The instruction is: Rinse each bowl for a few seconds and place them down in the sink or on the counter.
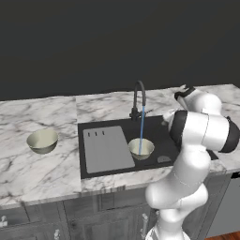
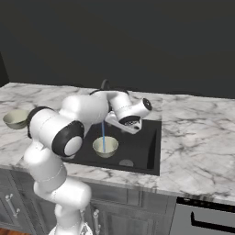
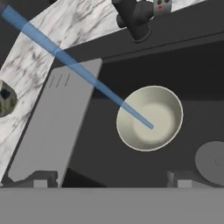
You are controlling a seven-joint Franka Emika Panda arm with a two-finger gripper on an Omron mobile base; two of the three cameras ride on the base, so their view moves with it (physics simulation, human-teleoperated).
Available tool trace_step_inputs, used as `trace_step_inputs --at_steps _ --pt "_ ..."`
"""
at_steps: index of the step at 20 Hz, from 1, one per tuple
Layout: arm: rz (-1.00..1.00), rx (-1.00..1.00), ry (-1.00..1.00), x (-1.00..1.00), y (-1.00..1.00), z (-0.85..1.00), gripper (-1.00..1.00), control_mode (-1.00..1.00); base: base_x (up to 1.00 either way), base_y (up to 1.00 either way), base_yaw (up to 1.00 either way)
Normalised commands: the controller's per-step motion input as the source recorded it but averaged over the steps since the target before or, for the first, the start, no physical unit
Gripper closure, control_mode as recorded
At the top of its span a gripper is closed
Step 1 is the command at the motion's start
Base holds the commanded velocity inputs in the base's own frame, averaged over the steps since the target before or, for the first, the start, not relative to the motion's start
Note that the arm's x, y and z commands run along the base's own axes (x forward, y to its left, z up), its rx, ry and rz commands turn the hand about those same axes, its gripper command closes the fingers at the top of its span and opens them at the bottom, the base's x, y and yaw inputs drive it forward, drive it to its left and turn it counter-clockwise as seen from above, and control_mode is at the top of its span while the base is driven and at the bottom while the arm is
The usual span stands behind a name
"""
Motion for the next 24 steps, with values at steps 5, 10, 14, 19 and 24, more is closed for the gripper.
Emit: trace_step_inputs --at_steps 5,10,14,19,24 --pt "0.0 0.0 -0.03 -0.24 0.15 0.36 -1.0 -1.0 0.0 0.0 0.0" --pt "0.0 0.0 -0.04 -0.12 0.34 0.22 -1.0 -1.0 0.0 0.0 0.0" --pt "0.0 0.0 -0.02 -0.01 0.51 0.05 -1.0 -1.0 0.0 0.0 0.0" --pt "0.0 -0.01 -0.01 0.0 0.54 0.04 -1.0 -1.0 0.0 0.0 0.0" --pt "0.0 -0.02 -0.02 0.0 0.54 0.04 -1.0 -1.0 0.0 0.0 0.0"
